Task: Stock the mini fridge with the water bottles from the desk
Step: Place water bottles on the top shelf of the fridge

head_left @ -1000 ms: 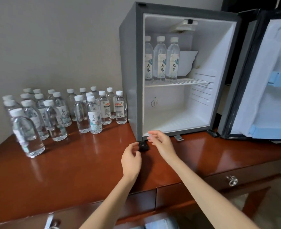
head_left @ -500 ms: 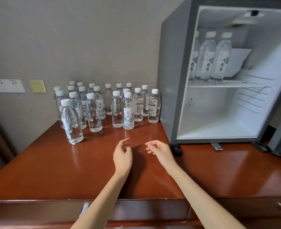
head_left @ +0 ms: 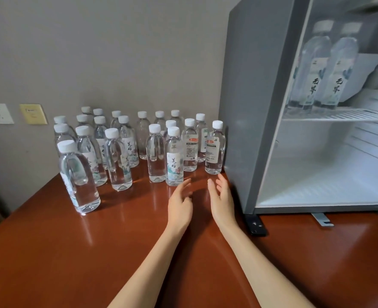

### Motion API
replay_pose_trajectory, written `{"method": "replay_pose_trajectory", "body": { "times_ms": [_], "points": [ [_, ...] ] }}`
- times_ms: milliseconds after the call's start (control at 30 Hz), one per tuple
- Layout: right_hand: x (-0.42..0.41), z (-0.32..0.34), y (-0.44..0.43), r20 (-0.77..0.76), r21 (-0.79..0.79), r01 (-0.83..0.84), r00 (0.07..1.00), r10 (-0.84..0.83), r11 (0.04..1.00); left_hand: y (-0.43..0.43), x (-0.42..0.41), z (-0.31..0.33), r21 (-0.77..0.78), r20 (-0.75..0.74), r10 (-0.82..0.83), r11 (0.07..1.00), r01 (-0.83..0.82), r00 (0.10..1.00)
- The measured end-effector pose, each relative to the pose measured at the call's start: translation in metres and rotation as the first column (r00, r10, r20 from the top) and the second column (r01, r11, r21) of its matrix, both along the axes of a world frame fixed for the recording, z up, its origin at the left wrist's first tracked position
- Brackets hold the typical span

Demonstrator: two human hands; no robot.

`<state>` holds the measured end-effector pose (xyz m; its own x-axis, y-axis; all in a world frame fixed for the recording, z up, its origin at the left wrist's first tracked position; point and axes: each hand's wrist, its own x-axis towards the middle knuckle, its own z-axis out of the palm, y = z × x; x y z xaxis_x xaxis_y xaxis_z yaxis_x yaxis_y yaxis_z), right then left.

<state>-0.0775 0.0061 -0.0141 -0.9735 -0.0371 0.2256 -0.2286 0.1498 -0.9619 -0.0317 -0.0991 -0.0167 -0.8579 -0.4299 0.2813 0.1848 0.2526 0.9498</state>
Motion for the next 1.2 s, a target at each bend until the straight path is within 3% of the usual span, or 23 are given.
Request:
{"method": "replay_pose_trajectory", "body": {
  "times_ms": [100,267,400,667,967,1200],
  "points": [
    [-0.011,0.003,-0.005,-0.002,-0.122,0.041,0.999,-0.041,0.992,0.0,-0.027,0.001,-0.027,-0.014,0.006,1.0,-0.007,1.0],
    [-0.024,0.004,-0.009,-0.047,-0.19,0.09,0.994,-0.1,0.978,0.002,-0.076,0.004,-0.034,-0.006,-0.033,0.999,0.033,0.999],
    [-0.029,0.0,-0.008,-0.044,-0.235,0.124,0.989,-0.138,0.964,0.011,-0.111,0.01,0.007,-0.003,-0.077,0.997,0.077,0.997],
    [-0.032,-0.003,-0.008,-0.028,-0.261,0.116,0.991,-0.128,0.958,0.018,-0.156,0.011,-0.097,0.058,-0.027,0.995,0.033,0.998],
    [-0.031,-0.002,-0.007,-0.029,-0.237,0.104,0.993,-0.113,0.966,0.019,-0.139,0.008,-0.132,0.023,0.0,0.991,0.003,1.0],
    [-0.034,0.001,-0.006,-0.04,-0.268,0.049,0.997,-0.062,0.962,0.01,-0.088,0.006,-0.114,0.001,-0.196,0.974,0.195,0.981]
  ]
}}
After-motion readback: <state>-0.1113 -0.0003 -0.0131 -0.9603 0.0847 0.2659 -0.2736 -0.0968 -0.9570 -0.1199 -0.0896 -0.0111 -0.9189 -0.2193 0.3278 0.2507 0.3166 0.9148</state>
